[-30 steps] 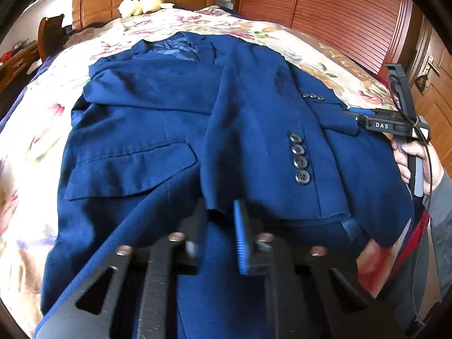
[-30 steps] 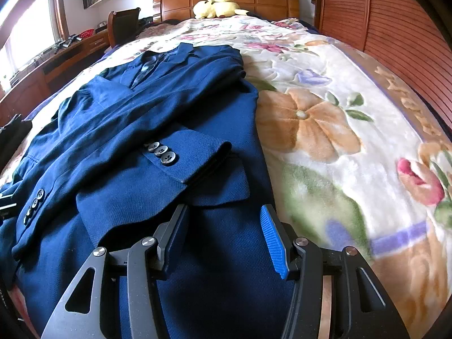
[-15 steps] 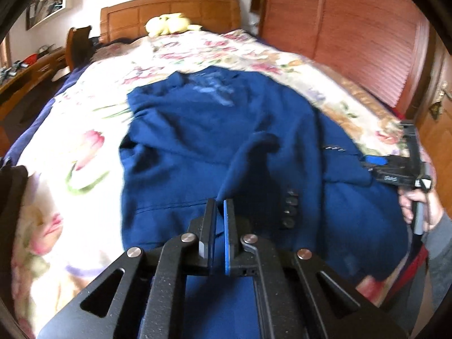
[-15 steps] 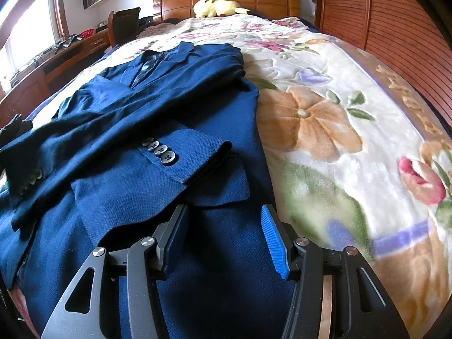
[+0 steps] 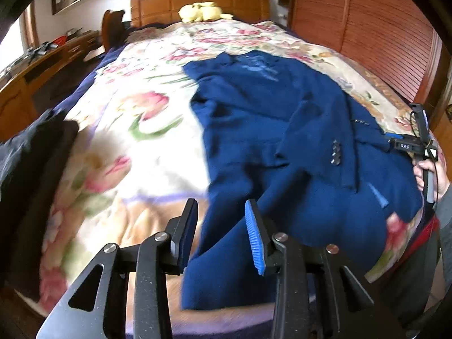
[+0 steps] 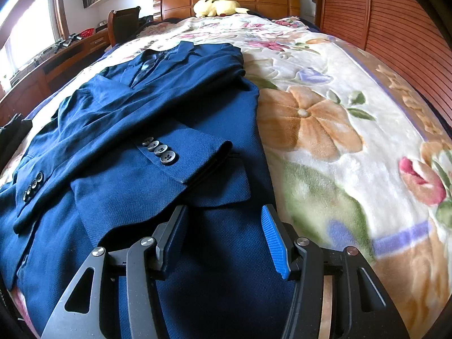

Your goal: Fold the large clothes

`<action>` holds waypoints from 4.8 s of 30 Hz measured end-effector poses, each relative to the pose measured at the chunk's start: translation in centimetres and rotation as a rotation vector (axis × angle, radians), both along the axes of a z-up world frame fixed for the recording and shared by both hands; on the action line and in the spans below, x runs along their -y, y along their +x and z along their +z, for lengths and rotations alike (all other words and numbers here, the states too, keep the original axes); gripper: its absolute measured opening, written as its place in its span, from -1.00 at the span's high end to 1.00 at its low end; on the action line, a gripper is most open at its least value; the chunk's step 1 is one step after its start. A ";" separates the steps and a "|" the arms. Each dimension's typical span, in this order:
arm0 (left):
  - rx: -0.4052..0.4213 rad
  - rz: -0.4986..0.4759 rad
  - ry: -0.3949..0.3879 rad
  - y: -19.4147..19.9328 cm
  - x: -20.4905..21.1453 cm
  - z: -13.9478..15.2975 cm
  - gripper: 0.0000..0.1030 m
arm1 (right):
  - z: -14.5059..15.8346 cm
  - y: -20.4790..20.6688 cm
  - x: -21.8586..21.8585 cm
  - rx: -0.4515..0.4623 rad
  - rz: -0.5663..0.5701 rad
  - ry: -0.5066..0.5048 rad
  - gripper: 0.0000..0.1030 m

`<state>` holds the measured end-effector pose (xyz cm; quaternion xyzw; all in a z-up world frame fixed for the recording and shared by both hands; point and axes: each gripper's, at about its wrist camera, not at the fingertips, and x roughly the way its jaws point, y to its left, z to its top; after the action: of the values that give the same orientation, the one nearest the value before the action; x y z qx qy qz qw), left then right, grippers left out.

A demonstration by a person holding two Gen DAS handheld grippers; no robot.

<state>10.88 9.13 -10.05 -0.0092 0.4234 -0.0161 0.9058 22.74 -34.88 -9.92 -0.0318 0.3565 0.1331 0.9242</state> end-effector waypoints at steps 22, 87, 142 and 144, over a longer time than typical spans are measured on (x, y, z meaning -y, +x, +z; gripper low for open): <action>-0.051 0.020 -0.039 -2.2 -1.5 -3.8 0.28 | -0.2 0.2 0.0 -0.003 0.002 -0.007 -0.09; 0.405 -0.159 -0.137 -11.5 2.5 15.0 0.91 | 14.1 -24.4 4.6 0.287 0.167 0.063 0.83; 0.167 0.013 -0.024 18.5 -1.0 9.5 0.83 | 16.5 -2.0 -3.0 0.170 -0.049 -0.096 0.32; 0.154 -0.009 0.002 18.4 -0.2 8.4 0.71 | 15.6 -2.4 -3.9 0.169 -0.024 -0.124 -0.08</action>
<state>29.32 9.29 -1.63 -0.0049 0.3526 -0.0205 0.9355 20.38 -30.96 5.68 -0.0956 0.2853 0.0966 0.9488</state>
